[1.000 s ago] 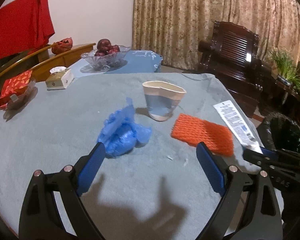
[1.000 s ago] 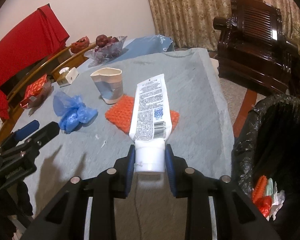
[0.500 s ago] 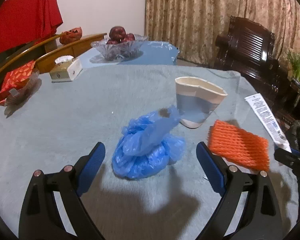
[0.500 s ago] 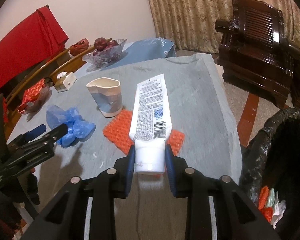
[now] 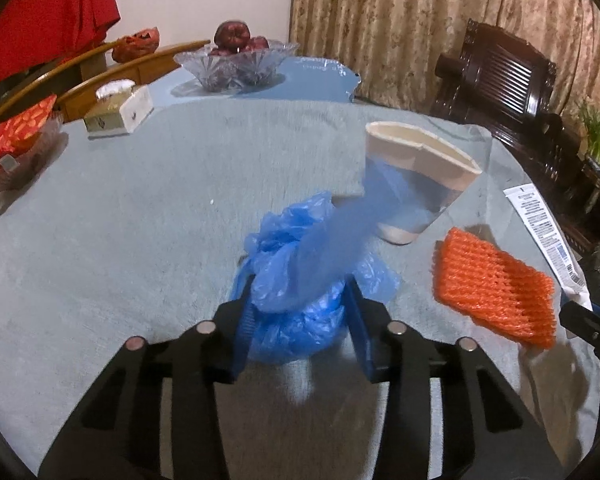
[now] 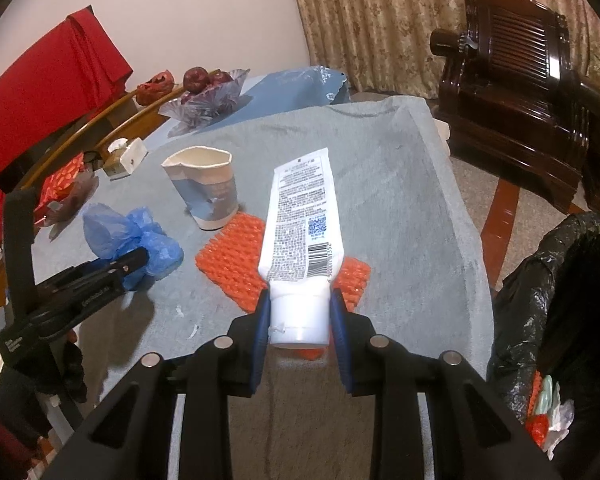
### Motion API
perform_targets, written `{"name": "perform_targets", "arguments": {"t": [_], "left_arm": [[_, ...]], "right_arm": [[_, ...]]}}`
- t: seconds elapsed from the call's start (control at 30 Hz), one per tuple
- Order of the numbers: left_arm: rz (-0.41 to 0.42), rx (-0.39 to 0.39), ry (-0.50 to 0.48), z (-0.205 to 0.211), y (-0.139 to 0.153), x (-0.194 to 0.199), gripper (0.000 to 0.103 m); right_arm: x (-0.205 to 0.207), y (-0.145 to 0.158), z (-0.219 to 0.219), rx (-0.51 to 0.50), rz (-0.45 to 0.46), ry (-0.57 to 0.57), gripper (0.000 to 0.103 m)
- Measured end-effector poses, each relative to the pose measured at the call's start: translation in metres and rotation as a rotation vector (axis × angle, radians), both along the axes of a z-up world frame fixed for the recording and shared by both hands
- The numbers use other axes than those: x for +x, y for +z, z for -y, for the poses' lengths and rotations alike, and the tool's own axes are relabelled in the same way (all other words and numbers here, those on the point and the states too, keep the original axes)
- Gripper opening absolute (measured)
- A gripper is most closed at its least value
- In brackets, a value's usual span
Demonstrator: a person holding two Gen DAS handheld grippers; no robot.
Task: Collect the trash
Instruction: 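Grasp the blue plastic bag with the left gripper while the right holds the tube, then carry the blue bag and tube over the bin and open both grippers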
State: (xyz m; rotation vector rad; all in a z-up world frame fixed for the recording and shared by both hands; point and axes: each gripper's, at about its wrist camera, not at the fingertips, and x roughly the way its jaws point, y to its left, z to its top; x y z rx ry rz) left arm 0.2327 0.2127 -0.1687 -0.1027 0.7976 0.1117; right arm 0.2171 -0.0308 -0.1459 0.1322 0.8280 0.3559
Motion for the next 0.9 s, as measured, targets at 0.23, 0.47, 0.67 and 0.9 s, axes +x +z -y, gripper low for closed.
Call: {"name": "perform_targets", "arguments": {"t": [0.23, 0.47, 0.67, 0.9], "left_arm": [[0.087, -0.007, -0.023, 0.015, 0.036, -0.02, 0.036], [0.152, -0.019, -0.063, 0.04, 0.069, -0.04, 0.035], [0.189, -0.028, -0.12, 0.072, 0.088, -0.053, 0.035], [0.212, -0.046, -0.194, 0.115, 0.1, -0.062, 0.035]], "right_arm": [[-0.009, 0.015, 0.006, 0.025, 0.033, -0.001, 0.029], [-0.024, 0.043, 0.019, 0.043, 0.092, -0.006, 0.029], [-0.038, 0.063, 0.041, 0.051, 0.132, -0.022, 0.029], [-0.057, 0.079, 0.082, 0.049, 0.167, -0.075, 0.029]]}}
